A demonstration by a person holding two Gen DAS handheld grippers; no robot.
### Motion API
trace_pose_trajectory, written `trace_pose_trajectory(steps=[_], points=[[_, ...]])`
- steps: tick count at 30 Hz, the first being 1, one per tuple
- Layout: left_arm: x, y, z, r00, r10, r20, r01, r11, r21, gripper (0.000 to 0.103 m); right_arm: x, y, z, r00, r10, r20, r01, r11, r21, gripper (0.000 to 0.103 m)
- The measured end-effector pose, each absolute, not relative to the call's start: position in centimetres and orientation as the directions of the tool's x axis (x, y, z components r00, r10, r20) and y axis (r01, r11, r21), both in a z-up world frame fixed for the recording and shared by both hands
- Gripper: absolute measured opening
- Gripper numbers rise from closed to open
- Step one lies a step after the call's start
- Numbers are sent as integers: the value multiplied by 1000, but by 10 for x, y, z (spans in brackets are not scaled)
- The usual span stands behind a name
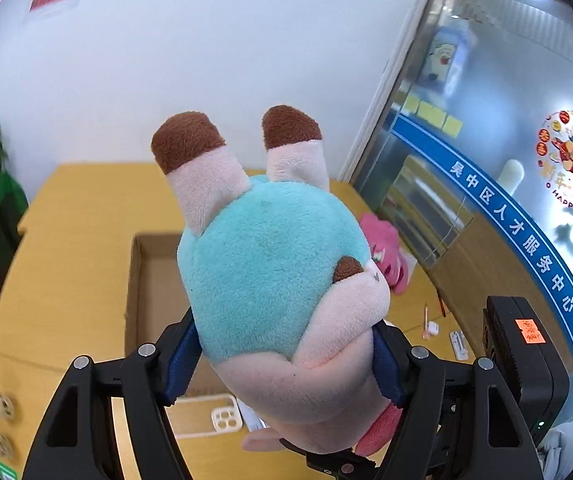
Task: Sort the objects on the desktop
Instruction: 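Lift the pig plush with both grippers and carry it over the box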
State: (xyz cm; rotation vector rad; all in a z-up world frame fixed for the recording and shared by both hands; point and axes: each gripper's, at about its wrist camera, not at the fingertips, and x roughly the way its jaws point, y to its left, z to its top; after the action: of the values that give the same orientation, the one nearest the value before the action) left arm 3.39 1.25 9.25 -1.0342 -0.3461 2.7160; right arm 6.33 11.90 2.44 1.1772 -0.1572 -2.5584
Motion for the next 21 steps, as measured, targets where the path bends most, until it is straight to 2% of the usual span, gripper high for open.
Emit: trace_pose_trajectory(steps=[11,21], points=[[0,31,172,-797,256,-547,-198,-967,-163,77,30,114,89,-740,-321,-591,213,-945,247,56],[-68,5,163,-770,278,-574,-230,-960,-157,77,-24,109,87,-749,-305,-588,164,-945,281,56]])
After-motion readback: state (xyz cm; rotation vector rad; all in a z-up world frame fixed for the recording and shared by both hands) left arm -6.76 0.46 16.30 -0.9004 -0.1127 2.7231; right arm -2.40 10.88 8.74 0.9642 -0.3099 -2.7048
